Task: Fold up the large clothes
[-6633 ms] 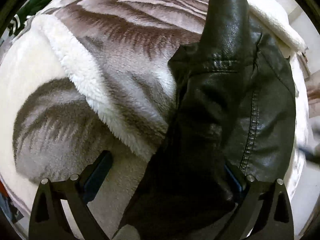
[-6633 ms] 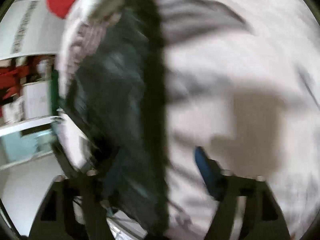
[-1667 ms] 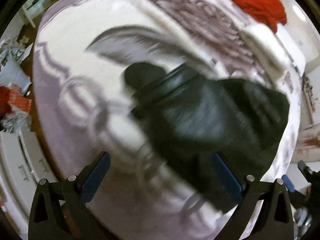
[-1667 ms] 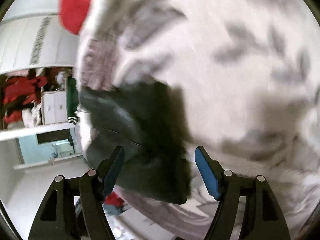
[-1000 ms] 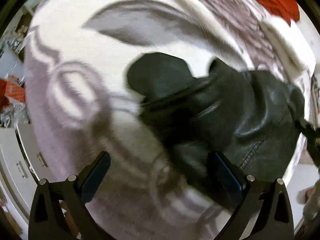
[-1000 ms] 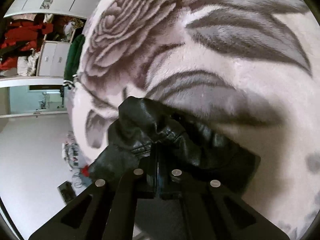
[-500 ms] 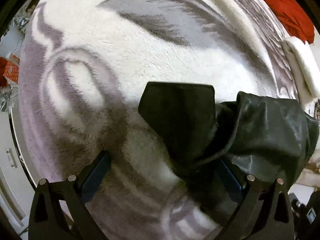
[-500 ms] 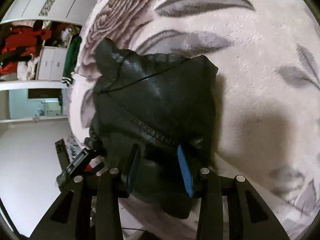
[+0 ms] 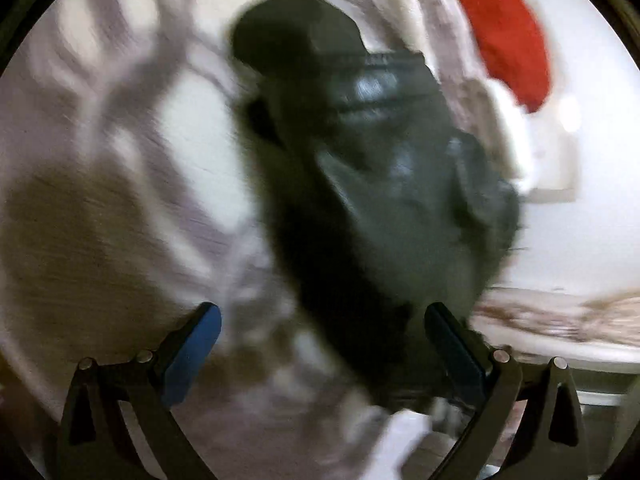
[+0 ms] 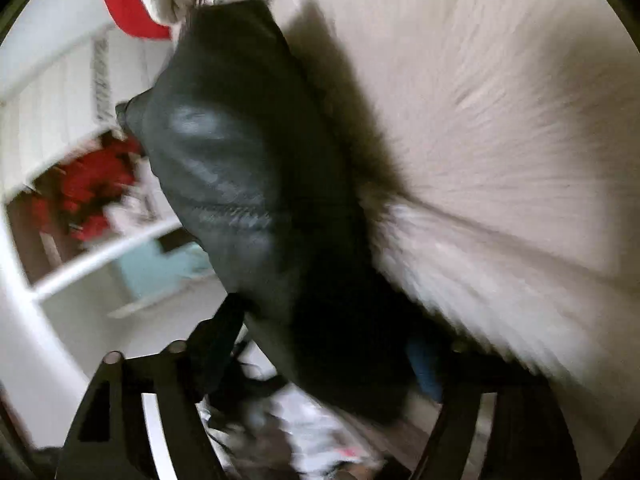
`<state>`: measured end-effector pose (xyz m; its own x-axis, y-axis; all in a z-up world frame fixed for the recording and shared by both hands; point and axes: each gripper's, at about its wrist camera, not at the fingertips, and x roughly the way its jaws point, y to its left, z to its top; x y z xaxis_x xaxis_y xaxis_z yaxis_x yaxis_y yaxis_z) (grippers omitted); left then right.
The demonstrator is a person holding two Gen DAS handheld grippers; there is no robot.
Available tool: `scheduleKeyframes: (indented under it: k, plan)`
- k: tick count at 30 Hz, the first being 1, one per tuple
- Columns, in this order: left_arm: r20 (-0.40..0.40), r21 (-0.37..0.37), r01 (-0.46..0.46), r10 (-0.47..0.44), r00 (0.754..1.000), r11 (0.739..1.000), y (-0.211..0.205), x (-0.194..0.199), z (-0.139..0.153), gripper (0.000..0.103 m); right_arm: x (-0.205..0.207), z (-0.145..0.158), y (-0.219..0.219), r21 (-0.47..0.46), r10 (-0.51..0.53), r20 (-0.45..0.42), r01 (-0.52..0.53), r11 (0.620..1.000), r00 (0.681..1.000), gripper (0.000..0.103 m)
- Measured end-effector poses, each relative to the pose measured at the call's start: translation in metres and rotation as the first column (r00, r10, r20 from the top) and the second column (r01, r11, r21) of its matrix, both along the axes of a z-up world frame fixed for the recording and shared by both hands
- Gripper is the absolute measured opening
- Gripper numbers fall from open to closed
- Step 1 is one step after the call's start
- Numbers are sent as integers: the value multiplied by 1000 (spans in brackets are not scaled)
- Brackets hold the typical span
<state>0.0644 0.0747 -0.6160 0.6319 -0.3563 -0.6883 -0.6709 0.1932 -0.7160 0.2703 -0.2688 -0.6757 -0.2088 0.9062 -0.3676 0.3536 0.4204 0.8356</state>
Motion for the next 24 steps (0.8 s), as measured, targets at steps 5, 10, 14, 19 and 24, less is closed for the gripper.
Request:
scheduleKeyframes:
  k: [5,10,14,19,24]
  plan:
    - [84,-88,-57,65,994,994,5,9,-15,103,7,1,31,98,-26,-45,31,995,999,82]
    - [169,-144,-123,147,975,982,18,18,-19,103,5,1,24,174,-101,-214,139,975,972,65]
    - [163,-124,-190,209,964,974,24,41,-21,103,8,-4,25,150,-71,-224,107,983,972,65]
    - [187,-32,-264,265,946,964,26,45,1,74,16,-2,23,54,-15,-133,22,998,991,78]
    - [168,86,-237,221,961,968,35,67,19,43,25,1,36,50,-71,-66,75,996,995,80]
